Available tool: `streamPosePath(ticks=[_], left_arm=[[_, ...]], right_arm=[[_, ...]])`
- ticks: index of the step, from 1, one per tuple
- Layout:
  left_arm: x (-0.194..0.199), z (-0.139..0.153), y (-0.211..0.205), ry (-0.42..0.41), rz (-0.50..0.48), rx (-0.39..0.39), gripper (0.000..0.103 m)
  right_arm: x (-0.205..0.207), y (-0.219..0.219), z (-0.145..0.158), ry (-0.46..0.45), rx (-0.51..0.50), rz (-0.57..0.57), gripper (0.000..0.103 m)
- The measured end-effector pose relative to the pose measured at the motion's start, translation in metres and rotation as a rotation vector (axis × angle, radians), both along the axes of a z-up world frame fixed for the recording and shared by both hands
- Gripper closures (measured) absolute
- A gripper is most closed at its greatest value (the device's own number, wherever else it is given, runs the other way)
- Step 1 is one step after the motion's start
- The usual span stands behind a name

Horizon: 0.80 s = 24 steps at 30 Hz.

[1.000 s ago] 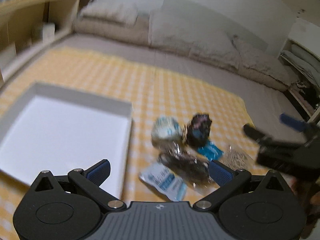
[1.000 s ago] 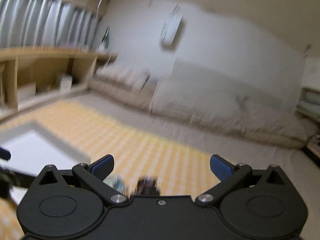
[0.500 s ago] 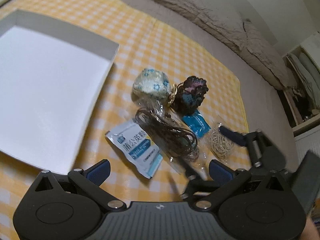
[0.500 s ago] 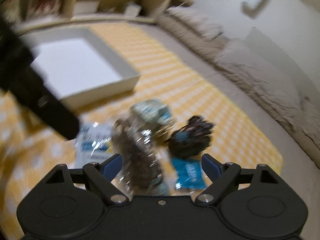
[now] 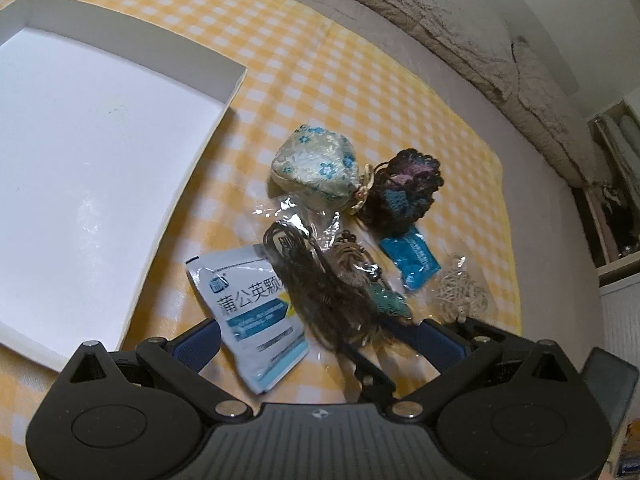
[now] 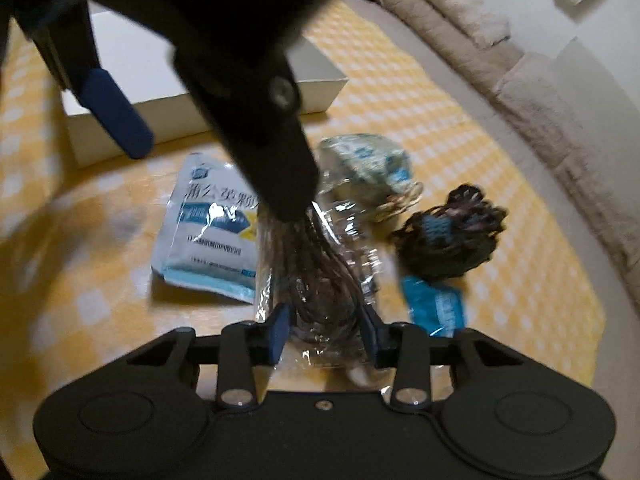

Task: Organize soft objects
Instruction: 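Reach down and grasp the clear bag of dark brown cord with the right tool, then grasp the white medicine sachet with the left tool while the right tool lifts the cord bag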

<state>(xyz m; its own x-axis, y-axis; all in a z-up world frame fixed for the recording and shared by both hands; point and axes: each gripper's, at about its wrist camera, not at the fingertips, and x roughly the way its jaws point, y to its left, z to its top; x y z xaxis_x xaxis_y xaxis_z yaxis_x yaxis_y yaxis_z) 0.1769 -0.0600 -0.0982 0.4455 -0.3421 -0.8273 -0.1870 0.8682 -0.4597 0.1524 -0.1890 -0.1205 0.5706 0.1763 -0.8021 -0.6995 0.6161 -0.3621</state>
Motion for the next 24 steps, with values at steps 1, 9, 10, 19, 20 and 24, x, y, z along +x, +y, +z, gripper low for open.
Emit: streamPosePath(ticks=[1, 9, 10, 19, 20, 24], left_arm=[[0.001, -0.001, -0.001, -0.002, -0.005, 0.011, 0.0], [0.0, -0.005, -0.004, -0.018, -0.053, 0.088, 0.0], [-0.001, -0.005, -0.006, -0.018, -0.064, 0.102, 0.0], [-0.007, -0.012, -0.016, -0.057, -0.147, 0.241, 0.0], [-0.006, -0.014, -0.016, -0.057, -0.146, 0.25, 0.0], [-0.004, -0.018, -0.019, -0.067, -0.16, 0.304, 0.001]], right_arm=[[-0.001, 0.001, 0.0, 0.034, 0.007, -0.001, 0.07], [-0.01, 0.001, 0.006, 0.255, 0.112, -0.022, 0.078], [-0.013, 0.0, 0.006, 0.281, 0.115, -0.025, 0.078], [-0.029, -0.027, 0.009, 0.325, 0.104, -0.126, 0.083], [-0.031, -0.031, 0.009, 0.328, 0.1, -0.142, 0.085], [-0.024, -0.055, 0.011, 0.343, 0.074, -0.223, 0.087]])
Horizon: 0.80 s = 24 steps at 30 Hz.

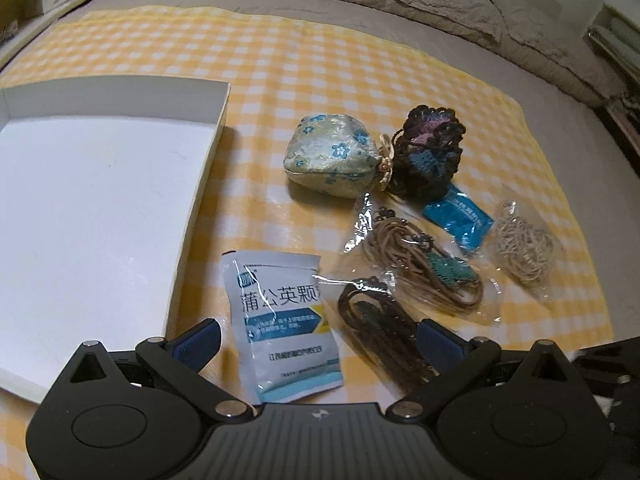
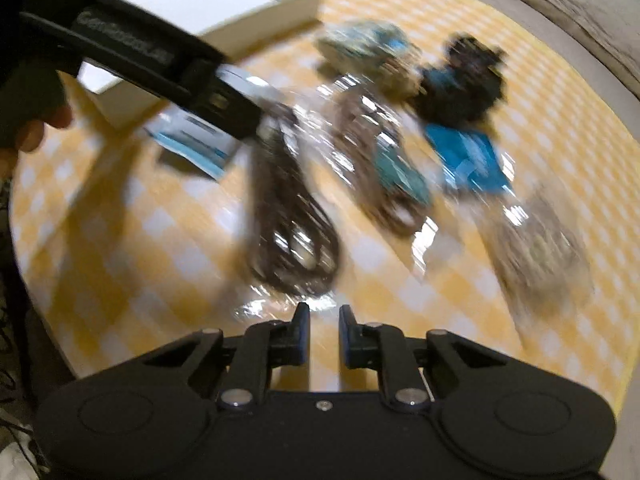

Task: Organize soft objects
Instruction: 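Grasp the white medicine sachet with the left tool while the right tool lifts the cord bag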

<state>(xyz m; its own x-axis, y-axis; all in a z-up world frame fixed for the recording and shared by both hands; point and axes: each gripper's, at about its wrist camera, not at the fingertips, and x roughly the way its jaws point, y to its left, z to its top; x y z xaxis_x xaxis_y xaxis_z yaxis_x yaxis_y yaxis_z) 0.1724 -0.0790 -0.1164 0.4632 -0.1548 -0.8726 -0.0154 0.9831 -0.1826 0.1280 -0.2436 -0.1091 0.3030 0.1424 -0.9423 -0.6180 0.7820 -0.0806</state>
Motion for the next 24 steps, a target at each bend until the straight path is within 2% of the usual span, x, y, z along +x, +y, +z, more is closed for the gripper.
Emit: streamPosePath(ticks=[3, 5, 10, 12, 14, 20, 22, 24], left_arm=[[0.001, -0.002, -0.002, 0.0, -0.012, 0.038, 0.001], [0.002, -0.003, -0.002, 0.004, -0.006, 0.037, 0.002], [0.003, 0.0, 0.0, 0.002, 0.005, 0.003, 0.002], [0.004, 0.001, 0.003, 0.001, 0.022, -0.017, 0.002], [0.006, 0.001, 0.005, 0.003, 0.037, -0.019, 0.002], [0.01, 0.001, 0.005, -0.002, 0.041, -0.014, 0.002], [0.012, 0.0, 0.003, -0.004, 0.032, -0.001, 0.002], [0.012, -0.002, 0.001, -0.004, 0.018, 0.018, 0.002]], right_arm=[[0.0, -0.017, 0.0, 0.009, -0.01, -0.048, 0.087], [-0.005, -0.022, 0.006, -0.018, -0.008, -0.06, 0.087], [-0.005, -0.022, 0.029, -0.136, 0.121, -0.084, 0.083], [0.002, -0.016, 0.034, -0.179, 0.187, -0.081, 0.067], [0.011, -0.002, 0.033, -0.207, 0.229, -0.049, 0.043], [0.01, 0.043, 0.011, -0.176, 0.18, 0.1, 0.023], [0.011, 0.052, 0.004, -0.178, 0.161, 0.111, 0.022], [0.012, 0.057, -0.003, -0.175, 0.137, 0.108, 0.025]])
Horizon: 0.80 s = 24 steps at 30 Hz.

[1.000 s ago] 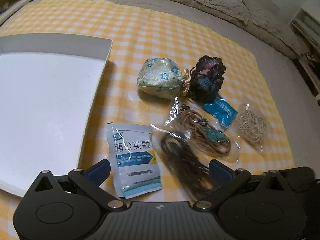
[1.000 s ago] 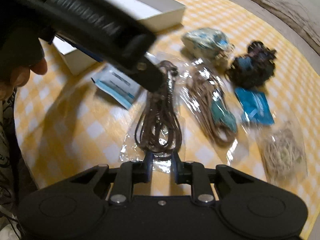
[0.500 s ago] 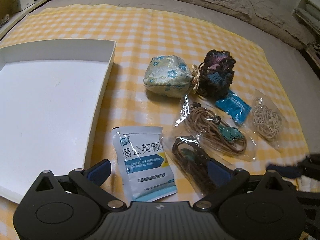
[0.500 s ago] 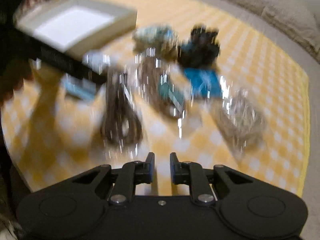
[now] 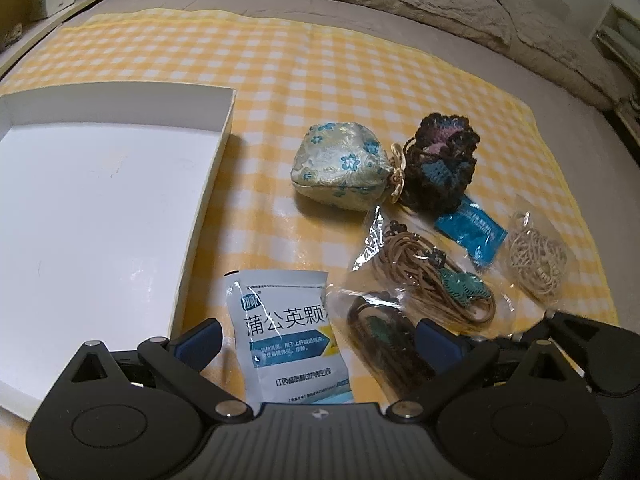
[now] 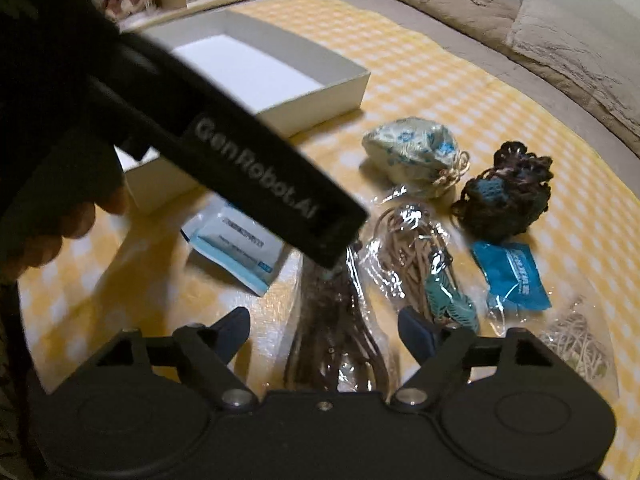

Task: Organize soft objects
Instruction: 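Grasp the white medicine sachet with the left tool while the right tool lifts the cord bag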

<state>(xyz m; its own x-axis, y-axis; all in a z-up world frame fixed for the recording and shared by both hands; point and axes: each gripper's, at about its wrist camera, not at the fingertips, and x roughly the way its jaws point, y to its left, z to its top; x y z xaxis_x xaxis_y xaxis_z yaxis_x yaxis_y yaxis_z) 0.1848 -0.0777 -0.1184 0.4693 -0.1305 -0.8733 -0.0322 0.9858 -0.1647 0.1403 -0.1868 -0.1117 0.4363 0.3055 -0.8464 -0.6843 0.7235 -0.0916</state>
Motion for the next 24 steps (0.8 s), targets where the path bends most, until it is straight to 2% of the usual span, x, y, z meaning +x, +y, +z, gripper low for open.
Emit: streamPosePath(ticks=[1, 2, 3, 5, 8, 12, 14, 17, 24], left_arm=[[0.0, -0.001, -0.001, 0.002, -0.006, 0.009, 0.002], [0.0, -0.003, -0.002, 0.005, -0.012, 0.017, 0.002], [0.0, -0.004, -0.003, 0.011, -0.016, 0.025, 0.002], [0.0, -0.006, -0.006, 0.008, -0.028, 0.044, 0.002], [0.0, -0.009, -0.01, 0.002, -0.042, 0.07, 0.002], [-0.001, -0.014, -0.017, -0.014, -0.067, 0.133, 0.011], [-0.002, -0.015, -0.02, -0.016, -0.08, 0.153, 0.024], [-0.002, -0.017, -0.022, -0.015, -0.089, 0.184, 0.037], [-0.008, -0.017, -0.026, -0.048, -0.131, 0.213, 0.045]], right_arm=[[0.001, 0.0, -0.003, 0.008, -0.018, -0.004, 0.037], [0.003, -0.002, -0.006, 0.023, -0.041, -0.012, 0.042], [0.002, -0.008, -0.007, 0.037, -0.046, -0.019, 0.043], [0.001, -0.016, -0.006, 0.057, -0.04, -0.042, 0.053], [0.001, -0.03, -0.005, 0.085, -0.05, -0.073, 0.059], [-0.005, -0.05, -0.003, 0.109, -0.062, -0.121, 0.063], [-0.006, -0.059, -0.001, 0.121, -0.061, -0.153, 0.065], [-0.009, -0.069, 0.0, 0.122, -0.058, -0.19, 0.065], [-0.013, -0.069, 0.002, 0.12, -0.062, -0.203, 0.066]])
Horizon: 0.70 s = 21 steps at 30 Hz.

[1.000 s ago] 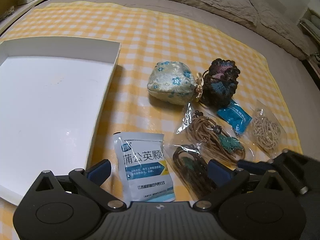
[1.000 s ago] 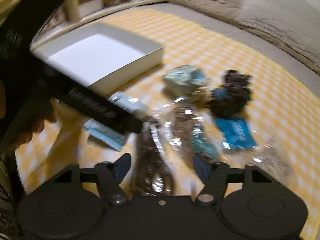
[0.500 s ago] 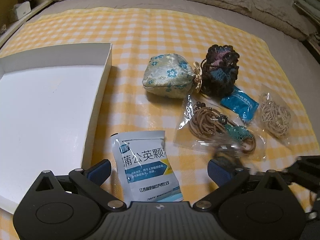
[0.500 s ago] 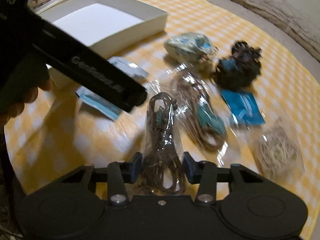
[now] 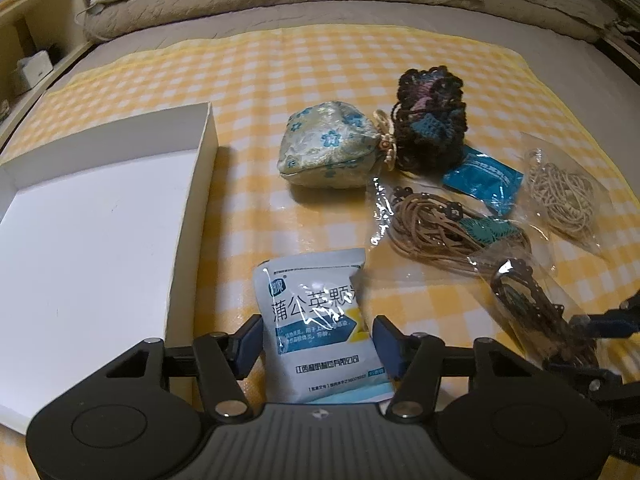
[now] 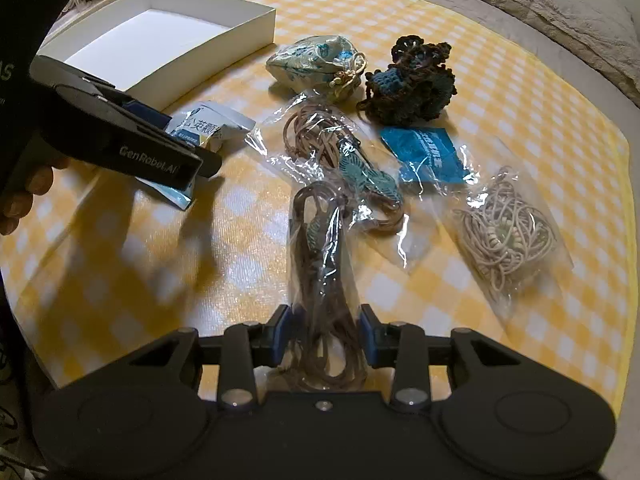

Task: Organize soft objects
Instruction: 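Grasp the white medicine sachet with the left tool while the right tool lifts the cord bag, then carry the sachet in the left tool and cord bag in the right tool over the white box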

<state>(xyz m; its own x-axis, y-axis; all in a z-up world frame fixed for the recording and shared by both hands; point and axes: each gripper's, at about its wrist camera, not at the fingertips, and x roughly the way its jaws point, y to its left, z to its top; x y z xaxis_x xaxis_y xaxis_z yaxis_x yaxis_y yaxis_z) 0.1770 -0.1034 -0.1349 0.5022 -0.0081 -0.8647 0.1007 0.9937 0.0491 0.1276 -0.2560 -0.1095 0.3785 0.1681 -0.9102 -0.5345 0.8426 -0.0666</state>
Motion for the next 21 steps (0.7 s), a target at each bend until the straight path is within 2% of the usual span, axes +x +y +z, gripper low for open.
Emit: streamPosePath(ticks=[2, 7, 15, 21], left_arm=[[-0.002, 0.003, 0.0, -0.007, -0.025, -0.009, 0.052], [-0.006, 0.011, 0.0, -0.036, -0.057, -0.035, 0.056], [-0.015, 0.026, 0.003, -0.087, -0.087, -0.086, 0.057], [-0.02, 0.045, 0.013, -0.133, -0.091, -0.118, 0.057]], right_arm=[[0.0, 0.001, 0.001, 0.001, -0.004, 0.001, 0.067], [0.002, 0.002, 0.002, 0.001, -0.001, -0.002, 0.069], [-0.002, 0.006, 0.009, -0.022, 0.0, -0.011, 0.071], [-0.002, 0.006, 0.022, -0.086, 0.018, -0.063, 0.071]])
